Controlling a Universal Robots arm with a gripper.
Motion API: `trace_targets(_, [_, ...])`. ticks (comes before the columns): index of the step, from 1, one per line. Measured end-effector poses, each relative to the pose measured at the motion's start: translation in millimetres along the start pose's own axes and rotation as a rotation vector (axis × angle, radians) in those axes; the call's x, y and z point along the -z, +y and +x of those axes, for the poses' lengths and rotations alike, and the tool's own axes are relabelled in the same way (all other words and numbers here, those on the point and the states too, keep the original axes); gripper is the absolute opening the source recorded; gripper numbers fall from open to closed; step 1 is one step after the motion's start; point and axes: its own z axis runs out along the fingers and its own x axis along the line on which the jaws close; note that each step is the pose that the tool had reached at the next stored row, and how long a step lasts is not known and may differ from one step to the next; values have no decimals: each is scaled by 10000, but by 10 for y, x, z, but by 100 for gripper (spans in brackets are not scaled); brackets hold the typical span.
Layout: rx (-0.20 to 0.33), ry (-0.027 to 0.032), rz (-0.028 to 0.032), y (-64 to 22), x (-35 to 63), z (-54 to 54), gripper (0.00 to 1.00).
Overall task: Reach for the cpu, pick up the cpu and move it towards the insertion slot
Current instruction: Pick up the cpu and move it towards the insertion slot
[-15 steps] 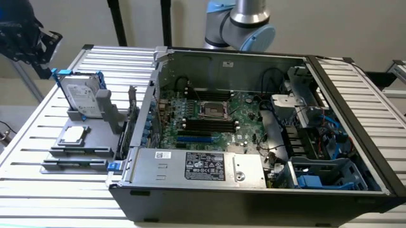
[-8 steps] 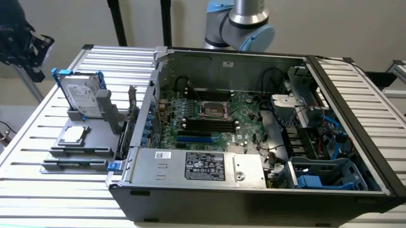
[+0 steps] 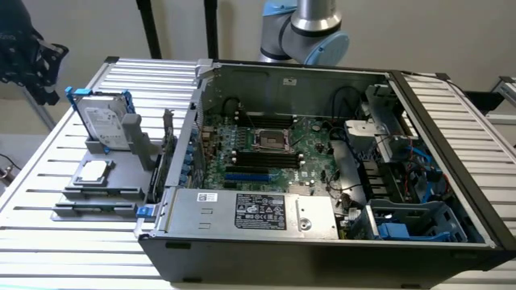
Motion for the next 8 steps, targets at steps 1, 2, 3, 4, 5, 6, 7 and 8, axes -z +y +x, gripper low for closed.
trace_targets(1, [0, 0, 0, -1, 0, 1, 24])
trace_targets(2, [0, -1, 0, -2, -1, 2, 30])
trace_targets(3, [0, -1, 0, -2, -1, 3, 36])
trace_targets(4, [-1, -2, -1, -3, -2, 4, 42])
trace_targets(5, [0, -1, 0, -3, -3, 4, 42])
trace_targets(6, [0, 1, 0, -4, -3, 5, 47])
trace_targets(7, [0, 0, 0, -4, -4, 6, 47])
trace_targets(8, [0, 0, 0, -4, -5, 6, 53])
